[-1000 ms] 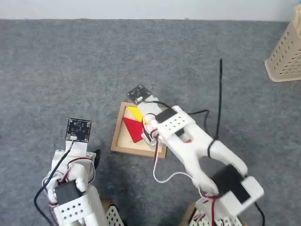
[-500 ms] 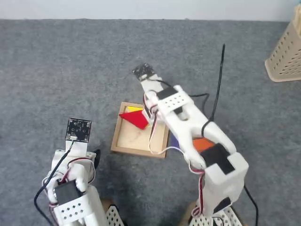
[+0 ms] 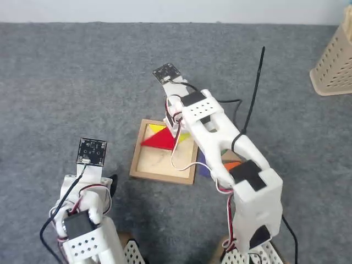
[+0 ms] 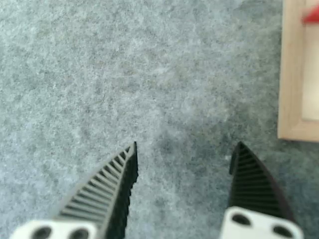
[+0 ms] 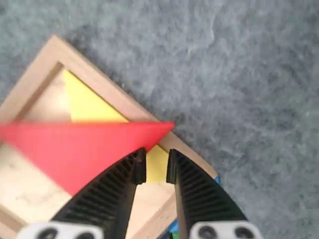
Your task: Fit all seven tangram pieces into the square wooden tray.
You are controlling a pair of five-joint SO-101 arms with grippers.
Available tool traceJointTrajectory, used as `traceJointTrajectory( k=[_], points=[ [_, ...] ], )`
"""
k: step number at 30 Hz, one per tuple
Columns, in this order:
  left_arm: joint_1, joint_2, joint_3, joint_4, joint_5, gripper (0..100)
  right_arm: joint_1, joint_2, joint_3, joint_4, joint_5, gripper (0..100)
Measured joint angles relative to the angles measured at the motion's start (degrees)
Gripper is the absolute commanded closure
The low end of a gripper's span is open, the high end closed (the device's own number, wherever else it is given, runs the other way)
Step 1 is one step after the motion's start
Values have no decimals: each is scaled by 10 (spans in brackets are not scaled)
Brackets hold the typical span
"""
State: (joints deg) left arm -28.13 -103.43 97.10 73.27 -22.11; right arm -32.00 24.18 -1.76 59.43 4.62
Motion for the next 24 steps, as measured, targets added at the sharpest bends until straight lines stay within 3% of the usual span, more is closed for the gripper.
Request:
traceJointTrajectory(
  k=[9,16,24],
  points=[
    [0,0,0,0,0,720,-1,46,-44,3,0,924],
    [0,0,0,0,0,720,-45,42,-45,26,-1,925],
    [0,0,0,0,0,720,-47,-83,62,7,-38,925]
  ],
)
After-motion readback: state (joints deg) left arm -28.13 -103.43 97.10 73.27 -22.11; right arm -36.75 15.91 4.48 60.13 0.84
